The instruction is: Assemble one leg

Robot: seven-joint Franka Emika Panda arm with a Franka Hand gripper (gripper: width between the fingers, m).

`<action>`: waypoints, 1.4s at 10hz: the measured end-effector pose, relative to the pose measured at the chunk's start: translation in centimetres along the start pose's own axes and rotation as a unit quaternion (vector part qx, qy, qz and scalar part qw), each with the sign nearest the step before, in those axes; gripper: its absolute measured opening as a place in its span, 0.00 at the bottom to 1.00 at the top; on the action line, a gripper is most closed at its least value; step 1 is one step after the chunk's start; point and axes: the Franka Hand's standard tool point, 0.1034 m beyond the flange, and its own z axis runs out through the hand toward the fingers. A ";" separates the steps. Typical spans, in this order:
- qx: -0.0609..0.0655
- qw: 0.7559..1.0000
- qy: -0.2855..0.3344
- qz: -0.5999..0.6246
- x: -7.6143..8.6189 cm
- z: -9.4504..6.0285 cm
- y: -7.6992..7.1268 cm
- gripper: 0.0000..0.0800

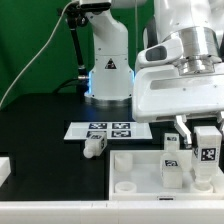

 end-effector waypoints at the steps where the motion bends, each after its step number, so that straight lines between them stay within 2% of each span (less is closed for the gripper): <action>1: -0.001 1.000 0.002 -0.001 0.1 0.2 0.1 0.35; 3: -0.002 1.000 -0.009 -0.002 -0.7 0.9 0.2 0.35; 10: -0.004 1.000 -0.011 -0.003 -0.8 1.1 0.2 0.37; 12: -0.005 1.000 -0.013 -0.020 -0.1 0.5 0.8 0.75; 13: -0.004 1.000 -0.009 -0.021 0.4 0.0 0.7 0.79; 14: -0.003 1.000 -0.007 -0.026 0.8 -0.4 0.7 0.79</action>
Offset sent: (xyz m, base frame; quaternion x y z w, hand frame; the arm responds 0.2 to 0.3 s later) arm 0.0045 0.0024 -0.0128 -0.0056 0.0168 0.0081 0.9998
